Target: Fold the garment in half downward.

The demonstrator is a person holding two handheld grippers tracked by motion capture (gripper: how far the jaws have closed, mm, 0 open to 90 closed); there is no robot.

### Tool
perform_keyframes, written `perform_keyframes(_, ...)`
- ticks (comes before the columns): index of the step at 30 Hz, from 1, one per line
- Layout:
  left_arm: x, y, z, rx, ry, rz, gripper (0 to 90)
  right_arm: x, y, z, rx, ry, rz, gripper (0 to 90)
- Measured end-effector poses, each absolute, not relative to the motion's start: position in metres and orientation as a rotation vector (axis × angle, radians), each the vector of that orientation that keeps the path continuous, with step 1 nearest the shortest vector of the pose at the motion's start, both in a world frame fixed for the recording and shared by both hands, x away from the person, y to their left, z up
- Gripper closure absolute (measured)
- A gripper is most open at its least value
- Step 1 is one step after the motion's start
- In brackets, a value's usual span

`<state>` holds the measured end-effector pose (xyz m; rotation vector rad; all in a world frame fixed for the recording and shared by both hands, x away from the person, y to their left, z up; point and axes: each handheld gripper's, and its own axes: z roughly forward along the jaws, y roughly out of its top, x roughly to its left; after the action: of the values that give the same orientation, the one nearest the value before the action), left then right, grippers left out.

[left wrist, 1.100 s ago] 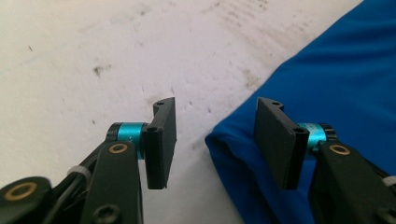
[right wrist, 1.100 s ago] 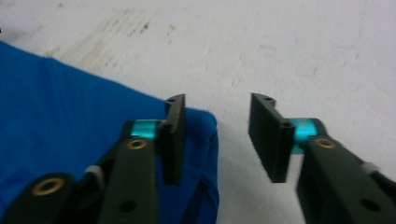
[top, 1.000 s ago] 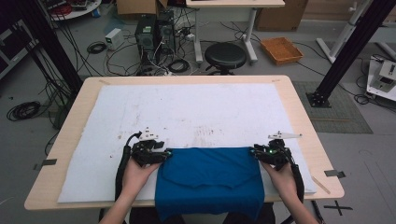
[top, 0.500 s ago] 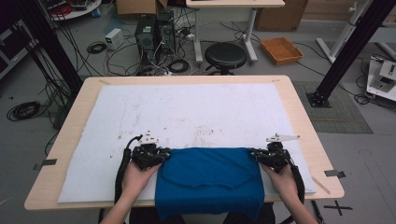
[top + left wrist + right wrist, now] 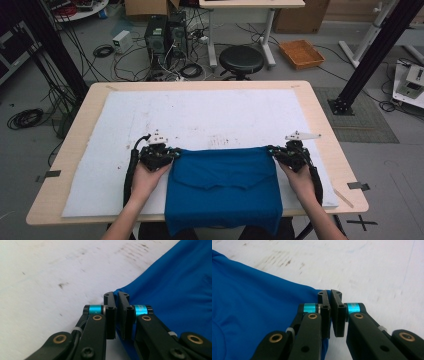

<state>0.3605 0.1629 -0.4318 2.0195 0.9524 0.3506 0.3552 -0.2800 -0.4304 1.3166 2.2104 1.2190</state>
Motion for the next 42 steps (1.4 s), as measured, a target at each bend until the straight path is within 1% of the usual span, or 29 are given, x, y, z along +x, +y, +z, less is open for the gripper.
perform_keyframes(8,0.405,0.162,-0.419,2.019,1.003,0.404,85.0,0.398,-0.270,-0.416,1.282,2.171,1.164,87.0)
perform_keyframes(14,0.430,0.159,-0.417,2.024,1.042,0.418,85.0,0.429,-0.268,-0.420,1.308,2.172,1.137,87.0)
perform_keyframes(18,0.441,0.159,-0.420,2.011,1.065,0.444,84.6,0.443,-0.267,-0.423,1.328,2.167,1.140,87.0)
perform_keyframes(20,0.443,0.159,-0.424,2.008,1.088,0.447,83.4,0.446,-0.266,-0.424,1.336,2.166,1.142,86.7)
perform_keyframes(21,0.444,0.160,-0.425,2.018,1.101,0.454,80.2,0.447,-0.266,-0.426,1.334,2.170,1.137,86.2)
perform_keyframes(23,0.444,0.162,-0.426,2.028,1.128,0.479,69.7,0.446,-0.265,-0.426,1.341,2.167,1.118,83.5)
perform_keyframes(25,0.440,0.167,-0.423,2.008,1.136,0.488,62.3,0.443,-0.268,-0.426,1.337,2.153,1.122,79.0)
perform_keyframes(26,0.437,0.168,-0.421,2.005,1.126,0.492,61.6,0.440,-0.270,-0.425,1.346,2.140,1.136,75.7)
perform_keyframes(29,0.423,0.172,-0.417,1.978,1.091,0.511,58.8,0.433,-0.275,-0.422,1.346,2.124,1.151,72.4)
perform_keyframes(34,0.392,0.173,-0.417,1.977,1.067,0.470,58.5,0.410,-0.282,-0.416,1.365,2.103,1.180,69.5)
perform_keyframes(36,0.382,0.171,-0.420,1.981,1.073,0.416,60.3,0.400,-0.283,-0.414,1.365,2.088,1.192,69.5)
perform_keyframes(39,0.377,0.169,-0.426,1.987,1.112,0.344,64.3,0.389,-0.282,-0.415,1.374,2.107,1.192,69.5)
perform_keyframes(42,0.379,0.167,-0.432,1.976,1.170,0.310,66.4,0.382,-0.282,-0.418,1.385,2.099,1.199,68.2)
